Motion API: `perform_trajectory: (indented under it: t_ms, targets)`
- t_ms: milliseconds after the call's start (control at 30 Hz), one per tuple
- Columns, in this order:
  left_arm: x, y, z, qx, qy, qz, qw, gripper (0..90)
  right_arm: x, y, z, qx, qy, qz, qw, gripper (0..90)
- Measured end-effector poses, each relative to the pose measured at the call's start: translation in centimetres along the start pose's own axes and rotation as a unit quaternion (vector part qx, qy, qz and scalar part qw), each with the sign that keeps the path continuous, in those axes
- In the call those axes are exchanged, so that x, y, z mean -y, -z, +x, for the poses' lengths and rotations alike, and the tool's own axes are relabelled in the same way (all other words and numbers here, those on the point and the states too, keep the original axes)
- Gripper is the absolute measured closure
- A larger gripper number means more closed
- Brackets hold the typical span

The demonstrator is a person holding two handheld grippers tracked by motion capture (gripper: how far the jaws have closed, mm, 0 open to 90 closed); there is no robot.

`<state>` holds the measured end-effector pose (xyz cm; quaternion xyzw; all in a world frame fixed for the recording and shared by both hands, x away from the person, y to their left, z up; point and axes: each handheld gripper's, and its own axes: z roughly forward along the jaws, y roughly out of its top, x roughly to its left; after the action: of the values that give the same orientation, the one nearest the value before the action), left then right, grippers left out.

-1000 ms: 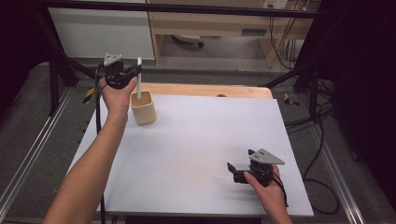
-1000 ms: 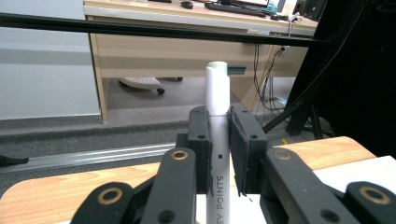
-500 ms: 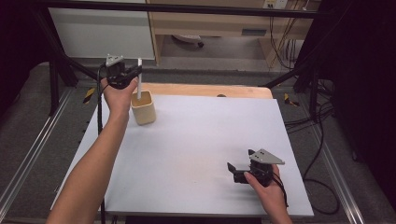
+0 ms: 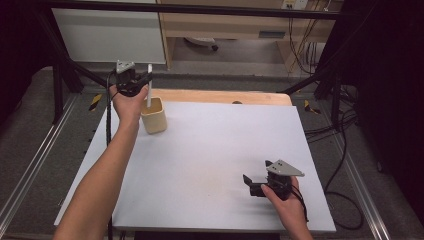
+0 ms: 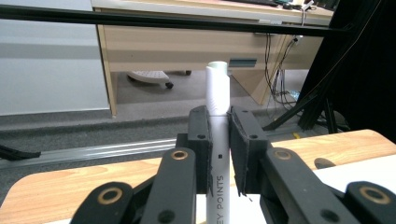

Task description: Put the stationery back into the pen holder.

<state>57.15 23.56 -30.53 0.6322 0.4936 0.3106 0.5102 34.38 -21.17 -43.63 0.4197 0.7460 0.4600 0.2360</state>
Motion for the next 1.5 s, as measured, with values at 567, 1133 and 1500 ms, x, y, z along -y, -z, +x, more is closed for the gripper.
perform_trajectory:
  t_ms: [567,1133,1500]
  targets:
    - [1.7,-1.0,0.0,-0.002,-0.021,0.007,0.9997,79.5,0.1,0.0,-0.1,0.0,0.0,0.0,1.0,3.6]
    - [3.8,-0.8,0.6,0.003,-0.012,0.0,0.9999,79.4,0.1,-0.1,0.0,0.0,0.003,0.001,1.0,3.6]
    - [4.8,-0.8,-0.1,0.005,-0.021,0.005,0.9998,79.4,0.1,-0.1,0.1,-0.001,0.002,0.001,1.0,3.6]
